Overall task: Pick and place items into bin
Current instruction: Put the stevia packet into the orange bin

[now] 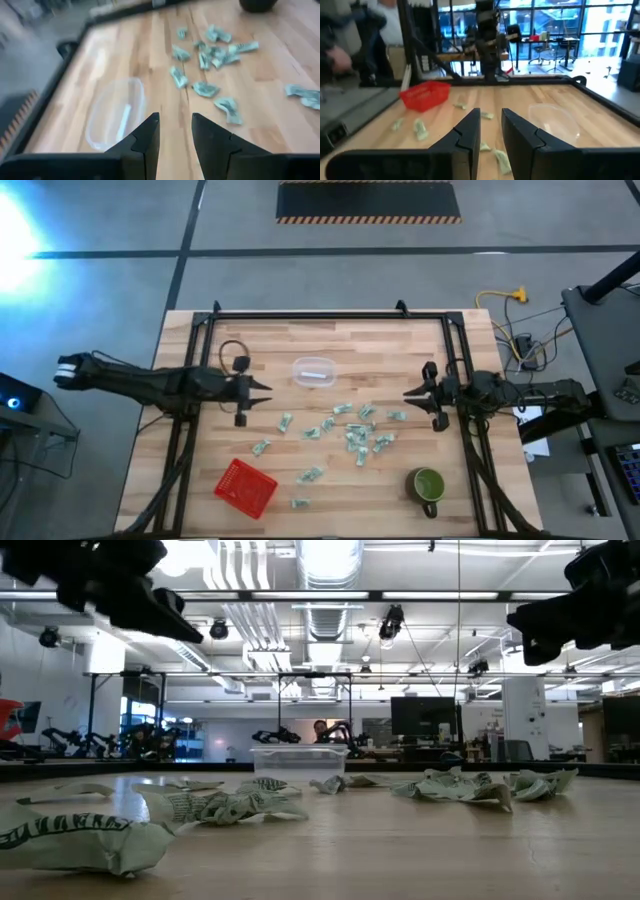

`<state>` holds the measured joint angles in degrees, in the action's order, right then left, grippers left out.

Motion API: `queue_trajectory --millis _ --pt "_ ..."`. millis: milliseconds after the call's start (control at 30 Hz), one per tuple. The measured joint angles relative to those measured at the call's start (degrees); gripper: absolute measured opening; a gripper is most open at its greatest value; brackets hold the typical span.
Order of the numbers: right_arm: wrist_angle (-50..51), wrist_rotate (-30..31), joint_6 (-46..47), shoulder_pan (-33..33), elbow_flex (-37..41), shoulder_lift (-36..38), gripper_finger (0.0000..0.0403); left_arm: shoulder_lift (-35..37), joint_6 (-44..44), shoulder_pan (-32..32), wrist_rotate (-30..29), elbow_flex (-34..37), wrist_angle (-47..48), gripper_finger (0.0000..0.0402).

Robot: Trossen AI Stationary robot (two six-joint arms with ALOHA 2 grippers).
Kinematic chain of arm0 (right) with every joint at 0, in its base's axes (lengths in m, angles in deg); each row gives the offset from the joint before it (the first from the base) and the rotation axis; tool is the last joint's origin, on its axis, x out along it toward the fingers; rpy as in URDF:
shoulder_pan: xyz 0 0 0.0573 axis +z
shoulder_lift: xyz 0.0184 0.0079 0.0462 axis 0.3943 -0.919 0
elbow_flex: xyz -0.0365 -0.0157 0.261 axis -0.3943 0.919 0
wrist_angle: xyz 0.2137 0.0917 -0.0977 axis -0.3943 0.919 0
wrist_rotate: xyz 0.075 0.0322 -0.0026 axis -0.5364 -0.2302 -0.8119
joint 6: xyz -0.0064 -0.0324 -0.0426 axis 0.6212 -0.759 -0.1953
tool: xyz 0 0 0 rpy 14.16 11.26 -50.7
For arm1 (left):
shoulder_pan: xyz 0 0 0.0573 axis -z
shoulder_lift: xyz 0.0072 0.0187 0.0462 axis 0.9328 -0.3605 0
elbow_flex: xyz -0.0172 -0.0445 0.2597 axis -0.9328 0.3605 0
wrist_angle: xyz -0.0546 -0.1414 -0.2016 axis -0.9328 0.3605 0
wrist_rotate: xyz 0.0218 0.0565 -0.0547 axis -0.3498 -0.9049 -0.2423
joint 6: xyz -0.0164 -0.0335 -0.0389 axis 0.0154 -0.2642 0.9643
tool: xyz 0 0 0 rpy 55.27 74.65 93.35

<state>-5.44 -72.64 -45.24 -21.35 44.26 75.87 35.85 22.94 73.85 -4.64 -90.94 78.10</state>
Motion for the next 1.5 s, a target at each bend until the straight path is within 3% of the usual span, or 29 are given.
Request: queue_trajectory --millis 167,267,433,700,900,1100,1333,1500 --pt "-4.02 5.76 -7.32 0.00 0.00 0.11 0.0068 -8.86 13.56 0.35 0.09 -13.24 18.60 0.0097" --pt "-5.92 6.71 -9.05 -0.02 0.00 0.11 0.0070 -13.69 20.21 2.31 -0.58 -16.61 24.83 0.0097" --pt "-5.83 6.69 -10.19 0.00 0.00 -0.26 0.0086 -21.58 23.52 6.16 -5.12 -18.21 26.54 0.0097" --pt "-3.53 6.09 -12.25 0.00 0.00 -2.04 0.0110 -34.37 28.67 6.99 -3.10 -22.62 27.17 0.0097" --pt "-2.82 3.67 -13.33 0.00 0.00 -4.83 0.0126 -41.97 43.53 9.85 -8.08 -27.59 40.95 0.0097" --pt "-4.47 3.62 -14.54 0.00 0.00 -6.27 0.0140 -45.79 53.11 13.38 -2.89 -30.41 42.12 0.0097" --pt "-5.09 3.24 -12.11 0.00 0.00 -6.46 0.0154 -46.50 57.34 17.81 -1.17 -32.69 41.91 0.0097" --pt "-5.30 3.02 -10.72 0.00 0.00 -6.94 0.0165 -47.56 57.76 19.40 3.17 -31.70 41.71 0.0109"
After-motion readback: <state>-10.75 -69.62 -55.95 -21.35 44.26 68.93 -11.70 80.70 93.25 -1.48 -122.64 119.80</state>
